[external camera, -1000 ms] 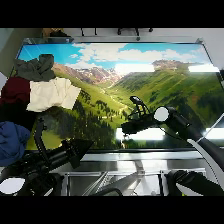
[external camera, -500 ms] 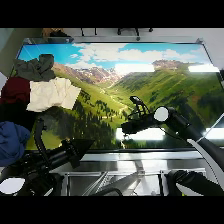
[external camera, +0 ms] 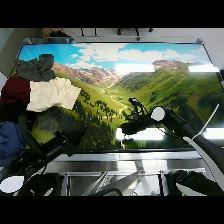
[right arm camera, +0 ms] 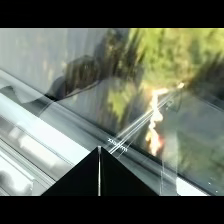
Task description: Fold the shirts.
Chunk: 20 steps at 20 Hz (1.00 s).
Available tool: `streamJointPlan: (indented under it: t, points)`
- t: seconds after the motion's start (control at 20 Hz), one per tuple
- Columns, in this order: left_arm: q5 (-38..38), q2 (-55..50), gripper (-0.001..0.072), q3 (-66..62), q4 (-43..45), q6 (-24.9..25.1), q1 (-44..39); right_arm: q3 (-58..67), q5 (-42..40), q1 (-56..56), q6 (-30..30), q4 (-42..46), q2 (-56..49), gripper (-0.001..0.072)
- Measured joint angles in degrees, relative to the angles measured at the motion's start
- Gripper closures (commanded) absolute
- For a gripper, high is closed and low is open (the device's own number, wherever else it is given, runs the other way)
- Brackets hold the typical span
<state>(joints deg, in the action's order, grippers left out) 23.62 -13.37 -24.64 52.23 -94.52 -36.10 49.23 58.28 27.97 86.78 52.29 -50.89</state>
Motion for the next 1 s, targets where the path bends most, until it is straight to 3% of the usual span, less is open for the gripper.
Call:
streamJointPlan:
  t: [0.05, 0.1, 0.3, 0.55, 0.75, 1.0]
  points:
    - [-0.1, -0.6, 0.006, -0.7, 2.4, -1.0, 2.7, 0.0, -0.4, 0.0, 0.0, 0.0, -0.3, 0.0226]
    - [0.7, -1.8, 0.0011, -1.7, 5.2, -1.9, 6.7, 0.0, -0.9, 0.0, 0.0, 0.0, -0.5, 0.0206]
    - [9.5, -9.6, 0.0011, -8.2, 14.8, -3.1, 30.5, 0.0, -4.0, -1.2, 0.0, 0.2, -0.8, 0.0205]
    - [18.2, -25.9, 0.0011, -14.7, 18.5, 3.1, 57.8, 0.0, -5.4, -7.6, 0.0, 0.2, -0.9, 0.0205]
    - [16.9, -41.1, 0.0011, -16.0, 19.3, 5.2, 63.8, 0.0, -6.1, -13.4, 0.0, 0.2, -0.9, 0.0205]
    - [6.6, -56.2, 0.0011, -19.3, 19.4, 6.0, 60.3, 0.0, -6.7, -16.4, 0.0, 0.4, -0.9, 0.0206]
